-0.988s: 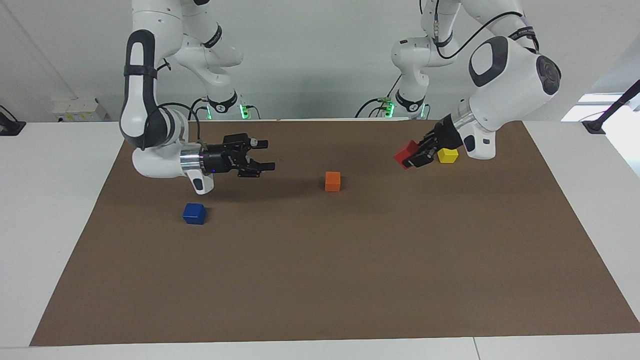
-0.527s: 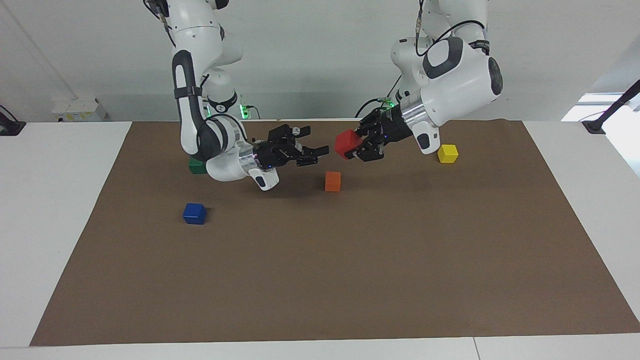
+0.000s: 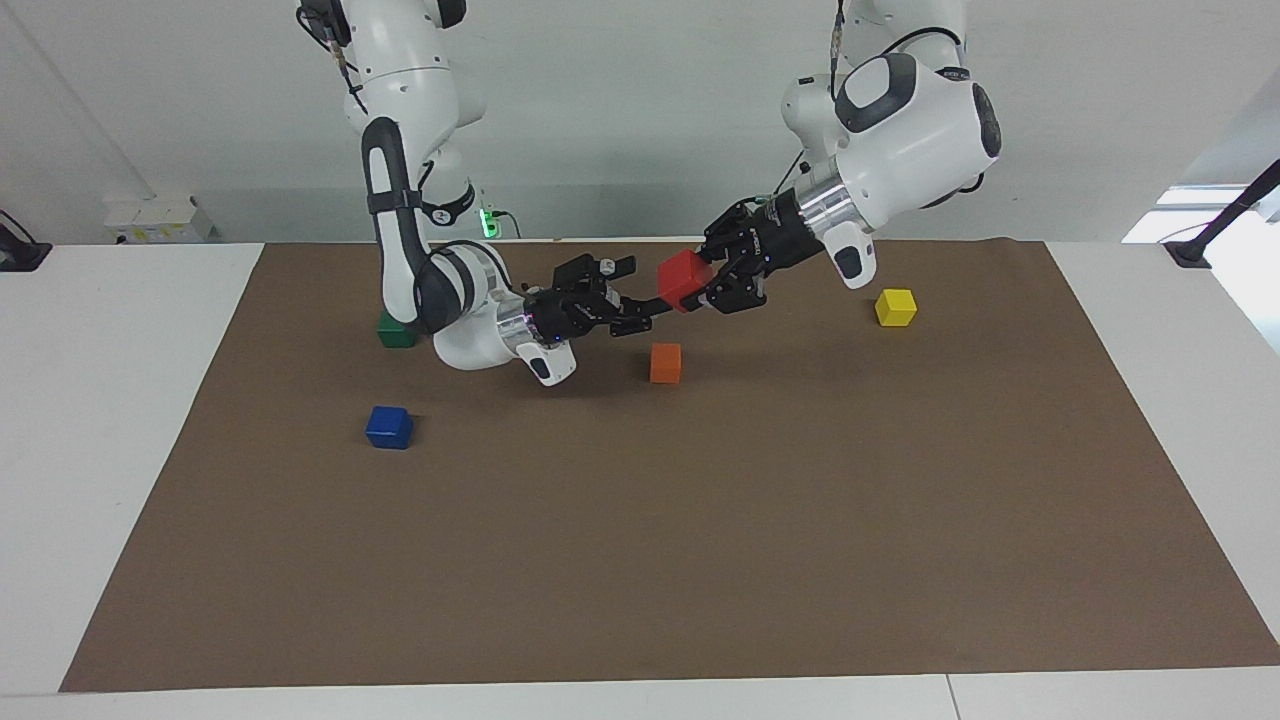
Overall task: Transfer red block to right arm and stack on blue block
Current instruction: 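Lift the red cube with the left gripper while the right gripper advances, then bring the red cube toward the right gripper and grasp it there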
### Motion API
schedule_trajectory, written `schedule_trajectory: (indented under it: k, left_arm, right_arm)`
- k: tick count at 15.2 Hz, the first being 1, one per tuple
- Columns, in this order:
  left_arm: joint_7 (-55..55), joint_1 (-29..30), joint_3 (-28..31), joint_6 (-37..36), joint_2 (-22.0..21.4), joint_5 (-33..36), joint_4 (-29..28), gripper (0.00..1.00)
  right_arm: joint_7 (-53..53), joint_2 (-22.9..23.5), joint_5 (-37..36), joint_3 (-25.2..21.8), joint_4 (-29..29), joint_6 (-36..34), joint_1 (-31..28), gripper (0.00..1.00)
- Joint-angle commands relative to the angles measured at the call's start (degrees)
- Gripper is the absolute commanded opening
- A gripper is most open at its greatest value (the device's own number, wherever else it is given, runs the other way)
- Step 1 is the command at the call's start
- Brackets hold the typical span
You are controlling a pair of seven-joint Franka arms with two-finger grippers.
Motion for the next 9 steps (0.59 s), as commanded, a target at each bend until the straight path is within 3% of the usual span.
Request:
schedule_trajectory:
  k: [1,5,9]
  left_arm:
    - [-1.74,-4.33,0.71,6.14,-2.91,-1.62,-5.50,0.00]
    - [-1.83,-6.01,0.62,10.45,-3.88,-1.62,-8.67,0.00]
    - [-1.83,-5.31,0.71,7.49,-3.97,-1.62,-8.33,0.00]
  right_arm:
    - [-1.37,0.67,1.91,0.56,0.82,0.78,0.68,1.00]
    - [-1.46,0.76,2.09,0.56,1.25,1.65,1.13,1.00]
    - [-1.63,0.76,2.18,0.56,1.34,2.27,1.22,1.00]
